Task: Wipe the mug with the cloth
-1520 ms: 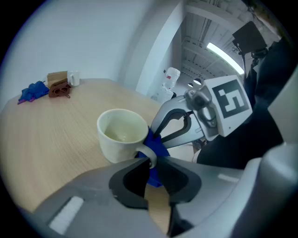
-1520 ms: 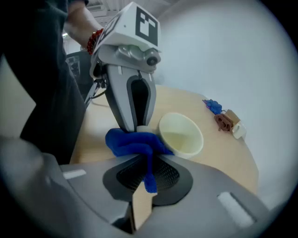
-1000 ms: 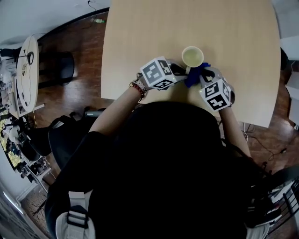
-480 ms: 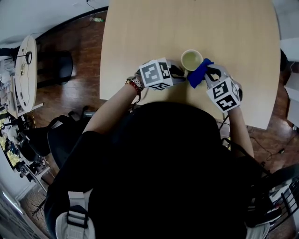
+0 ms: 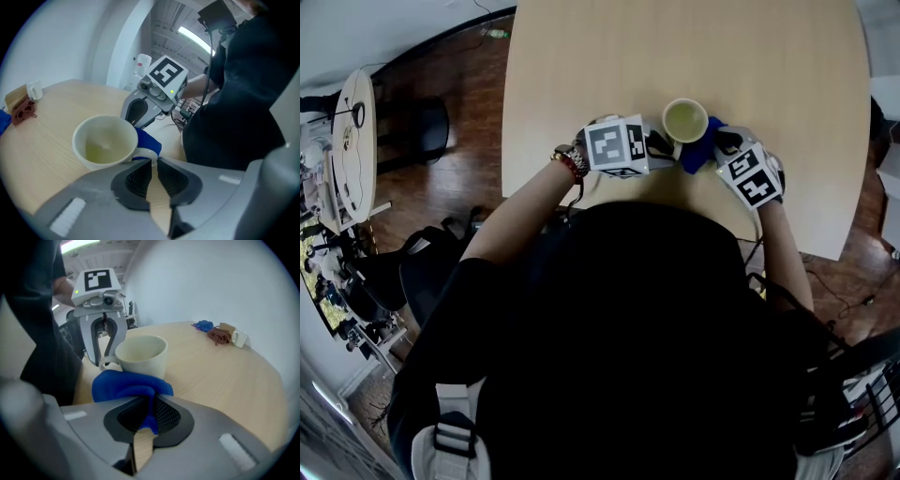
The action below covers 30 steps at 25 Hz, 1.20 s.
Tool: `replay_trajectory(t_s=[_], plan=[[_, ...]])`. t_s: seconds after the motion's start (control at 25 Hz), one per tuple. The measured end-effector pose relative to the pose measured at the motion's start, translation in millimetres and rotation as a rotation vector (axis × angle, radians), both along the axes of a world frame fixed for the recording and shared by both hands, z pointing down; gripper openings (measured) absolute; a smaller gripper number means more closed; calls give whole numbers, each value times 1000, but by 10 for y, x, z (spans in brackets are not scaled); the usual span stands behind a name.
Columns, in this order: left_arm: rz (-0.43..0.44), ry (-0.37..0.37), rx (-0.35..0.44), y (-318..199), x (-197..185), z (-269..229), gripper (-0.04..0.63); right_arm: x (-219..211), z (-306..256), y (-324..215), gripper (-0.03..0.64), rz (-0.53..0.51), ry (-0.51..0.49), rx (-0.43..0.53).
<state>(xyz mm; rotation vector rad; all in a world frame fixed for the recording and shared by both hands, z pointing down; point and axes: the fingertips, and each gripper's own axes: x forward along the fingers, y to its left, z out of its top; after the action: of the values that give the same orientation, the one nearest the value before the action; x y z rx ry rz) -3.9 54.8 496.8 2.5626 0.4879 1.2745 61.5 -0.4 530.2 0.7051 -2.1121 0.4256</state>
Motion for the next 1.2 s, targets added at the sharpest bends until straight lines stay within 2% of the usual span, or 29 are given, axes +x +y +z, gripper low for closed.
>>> replay_trajectory(t_s=[0.16,0.28,0.36,0.44,0.52,0.6,0.72,0.76,0.8,0.84,0.96,1.04,1.2], plan=[[65,-28,30,16,-30,-5,41,99,-177,-58,35,67,-105,-11],[30,-26,68,9,-49,24,48,217,-286,-145,35,91,-132,14],[-60,-13,75,-11,-64,6,50,255,-344,-226,35,94,-129,30],[-191,0,53,-40,-76,-50,82,255,-393,-302,35,88,-118,46],[-340,19,31,-83,-37,-132,165,238,-421,-360,35,80,-107,61],[-469,6,47,-128,5,-127,261,223,-415,-390,35,75,-98,65],[-590,-82,86,-148,45,11,266,233,-388,-387,35,76,-81,58],[-612,-109,90,-145,55,53,226,234,-395,-382,35,78,-79,58],[-623,-127,89,-138,64,81,119,232,-409,-378,35,80,-78,59],[-627,-137,87,-135,70,95,103,228,-427,-379,35,80,-80,61],[-621,-145,98,-163,44,94,96,235,-512,-409,35,57,-87,75],[-587,-144,117,-182,-27,83,83,213,-632,-419,35,27,-100,93],[-419,-159,179,-274,-239,91,68,163,-750,-399,34,-48,-124,86]])
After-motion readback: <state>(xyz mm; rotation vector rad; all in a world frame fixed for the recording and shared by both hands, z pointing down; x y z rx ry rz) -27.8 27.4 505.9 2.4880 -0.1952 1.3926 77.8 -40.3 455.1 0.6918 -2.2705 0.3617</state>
